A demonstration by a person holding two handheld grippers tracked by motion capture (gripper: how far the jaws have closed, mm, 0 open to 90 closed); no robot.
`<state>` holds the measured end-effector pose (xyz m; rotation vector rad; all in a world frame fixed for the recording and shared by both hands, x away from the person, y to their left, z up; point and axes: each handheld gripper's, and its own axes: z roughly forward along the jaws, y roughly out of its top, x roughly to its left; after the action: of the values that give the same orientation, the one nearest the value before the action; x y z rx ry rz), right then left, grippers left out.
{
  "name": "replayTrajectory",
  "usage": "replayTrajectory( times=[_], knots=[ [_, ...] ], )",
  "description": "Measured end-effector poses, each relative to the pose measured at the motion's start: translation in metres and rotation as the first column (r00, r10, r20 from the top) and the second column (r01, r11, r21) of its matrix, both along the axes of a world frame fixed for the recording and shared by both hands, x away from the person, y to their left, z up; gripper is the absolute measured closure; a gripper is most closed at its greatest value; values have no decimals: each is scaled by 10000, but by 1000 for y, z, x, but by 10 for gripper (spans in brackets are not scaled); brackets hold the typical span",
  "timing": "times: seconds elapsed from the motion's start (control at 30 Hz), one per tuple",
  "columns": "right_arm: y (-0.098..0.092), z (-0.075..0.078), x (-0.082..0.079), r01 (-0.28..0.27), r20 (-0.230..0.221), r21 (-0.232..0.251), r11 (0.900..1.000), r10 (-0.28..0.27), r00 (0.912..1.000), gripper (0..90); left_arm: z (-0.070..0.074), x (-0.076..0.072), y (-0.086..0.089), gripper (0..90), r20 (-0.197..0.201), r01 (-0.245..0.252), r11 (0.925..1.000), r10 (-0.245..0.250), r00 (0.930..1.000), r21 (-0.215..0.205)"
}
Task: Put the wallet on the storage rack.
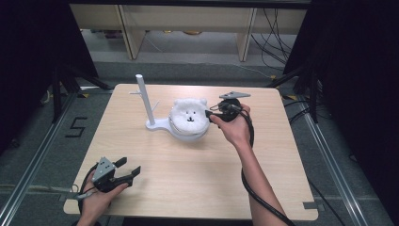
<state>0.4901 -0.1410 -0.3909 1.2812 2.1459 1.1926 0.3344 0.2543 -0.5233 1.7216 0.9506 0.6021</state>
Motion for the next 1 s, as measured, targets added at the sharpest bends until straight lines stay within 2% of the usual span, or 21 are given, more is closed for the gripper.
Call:
replayTrajectory(
  times=[0.07,0.1,0.23,0.27,0.3,0.33,0.37,0.47,0.53,0.57,0.63,0.67,0.7,0.73,0.77,0.8,0.83,0.87,0.93,0.97,1.0],
  knots=[
    [-5,-2,-2,72,-87,93,9999,-72,9999,398,0,-1,0,290,-117,-85,10000,84,9999,-18],
    [-8,-3,-3,-2,-63,46,10000,2,10000,398,0,0,1,290,-12,-1,10000,1,10000,-14],
    [-21,-5,-9,50,-501,-12,10000,-51,9987,400,0,0,1,288,-65,-31,9999,30,10000,-99],
    [-27,-6,-10,-24,-589,-133,9999,17,9983,405,1,-2,1,287,-266,-225,9997,224,9994,-62],
    [-30,-7,-13,143,-727,-54,9999,-146,9972,411,1,-1,1,286,-245,-209,9998,208,9995,-53],
    [-36,-9,-13,69,-669,-143,9999,-78,9977,419,0,1,1,284,-82,-72,9999,71,9999,-146],
    [-37,-10,-17,298,-971,-37,9995,-300,9948,423,0,0,1,283,-120,-114,9998,113,9999,-134],
    [-54,-16,-23,553,-1435,-230,9982,-580,9879,445,0,0,1,279,-100,-98,9999,98,9999,-74],
    [-61,-20,-25,466,-1435,-278,9985,-501,9884,462,0,0,1,279,-98,-108,9999,107,9999,-69],
    [-62,-22,-29,783,-1707,-132,9968,-794,9821,470,0,0,1,279,-112,-126,9999,125,9999,-68],
    [-71,-27,-30,520,-1577,-465,9976,-587,9857,490,0,1,1,279,-127,-166,9998,165,9998,-112],
    [-75,-29,-35,661,-1892,-522,9964,-749,9791,516,0,1,1,279,-121,-181,9998,180,9998,-117],
    [-77,-30,-37,770,-2017,-509,9957,-857,9757,529,0,1,1,279,-131,-184,9998,182,9997,-127],
    [-82,-32,-38,687,-2032,-602,9958,-796,9759,543,0,0,1,279,-134,-187,9998,186,9997,-117],
    [-81,-33,-42,1041,-2342,-469,9935,-1123,9657,556,0,0,1,279,-133,-171,9998,170,9998,-109],
    [-89,-35,-43,775,-2289,-713,9944,-919,9691,575,0,0,1,279,-133,-184,9998,183,9997,-109],
    [-90,-36,-45,947,-2391,-696,9931,-1088,9649,589,0,0,1,279,-129,-171,9998,170,9998,-116],
    [-94,-37,-49,978,-2656,-818,9918,-1163,9570,605,0,0,1,279,-134,-166,9998,164,9998,-113],
    [-98,-40,-53,945,-2668,-1044,9900,-1194,9563,646,0,0,1,280,-125,-146,9998,144,9998,-112],
    [-100,-40,-56,988,-2872,-1024,9898,-1245,9497,669,0,0,1,280,-137,-157,9998,156,9998,-98],
    [-102,-42,-58,906,-2913,-1197,9887,-1222,9488,688,0,0,1,280,-117,-127,9999,126,9999,-84]
  ],
)
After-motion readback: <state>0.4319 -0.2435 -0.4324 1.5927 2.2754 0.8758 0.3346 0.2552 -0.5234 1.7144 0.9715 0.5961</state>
